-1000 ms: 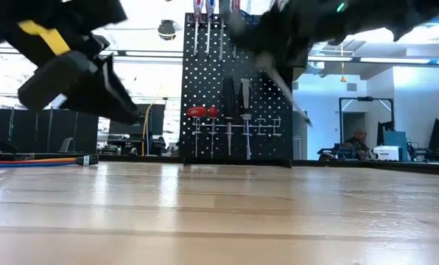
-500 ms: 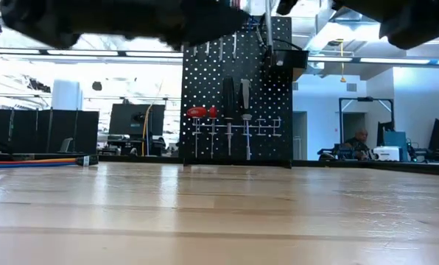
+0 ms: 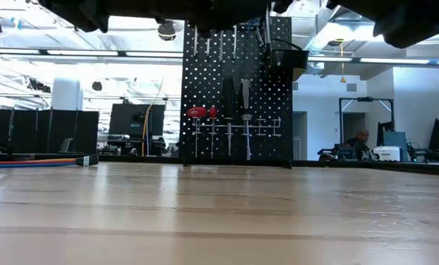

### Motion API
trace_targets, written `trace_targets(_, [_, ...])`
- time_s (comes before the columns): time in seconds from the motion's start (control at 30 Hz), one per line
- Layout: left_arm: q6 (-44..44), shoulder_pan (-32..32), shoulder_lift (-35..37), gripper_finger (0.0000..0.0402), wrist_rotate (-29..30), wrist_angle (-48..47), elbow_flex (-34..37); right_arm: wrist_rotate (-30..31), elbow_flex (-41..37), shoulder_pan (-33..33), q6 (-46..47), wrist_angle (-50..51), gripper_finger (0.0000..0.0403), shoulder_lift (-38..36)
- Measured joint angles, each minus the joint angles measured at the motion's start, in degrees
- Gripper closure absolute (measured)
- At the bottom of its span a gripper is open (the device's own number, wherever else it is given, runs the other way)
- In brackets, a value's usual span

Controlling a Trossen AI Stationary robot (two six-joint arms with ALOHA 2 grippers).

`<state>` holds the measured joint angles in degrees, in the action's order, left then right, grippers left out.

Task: Hang tools onto peg board
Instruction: Hang the gray screwdriver on the pegboard

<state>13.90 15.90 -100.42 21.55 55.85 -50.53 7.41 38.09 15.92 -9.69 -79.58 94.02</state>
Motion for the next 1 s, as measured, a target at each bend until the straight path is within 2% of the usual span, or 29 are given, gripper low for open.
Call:
trace_targets(0.27, [-0.19, 1.28, 0.00, 0.0336, -0.10, 0.23, -0.01, 0.15, 0.00, 0.07, 0.24, 1.37, 0.0317, 0.00])
trace_targets(0.33, [-0.22, 1.65, 0.00, 0.0371, 0.60, -0.27, -0.01, 0.61, 0.00, 0.08, 0.32, 2.94, 0.0305, 0.00])
trace_targets(0.4, [-0.75, 2.02, 0.00, 0.0390, 2.24, -1.84, -0.01, 0.90, 0.00, 0.14, 0.03, 4.99, 0.0285, 0.00])
trace_targets(0.53, [-2.85, 2.08, 0.00, 0.0391, 6.63, -6.94, -0.04, 1.98, -0.01, -0.25, -3.25, 9.85, 0.0240, -0.76])
trace_targets(0.63, [-4.26, 1.72, 0.04, 0.0396, 7.95, -9.94, -0.04, 5.45, -0.02, 0.22, -5.85, 15.72, 0.0205, -4.37])
trace_targets(0.83, [-6.30, 0.29, 0.04, 0.0397, 8.92, -14.78, -0.01, 12.02, 0.00, 3.12, -8.14, 37.92, 0.0140, -16.98])
trace_targets(1.0, [-7.19, -0.54, 0.04, 0.0397, 9.36, -16.28, -0.01, 24.19, 0.00, 6.67, -0.97, 51.69, 0.0131, -26.64])
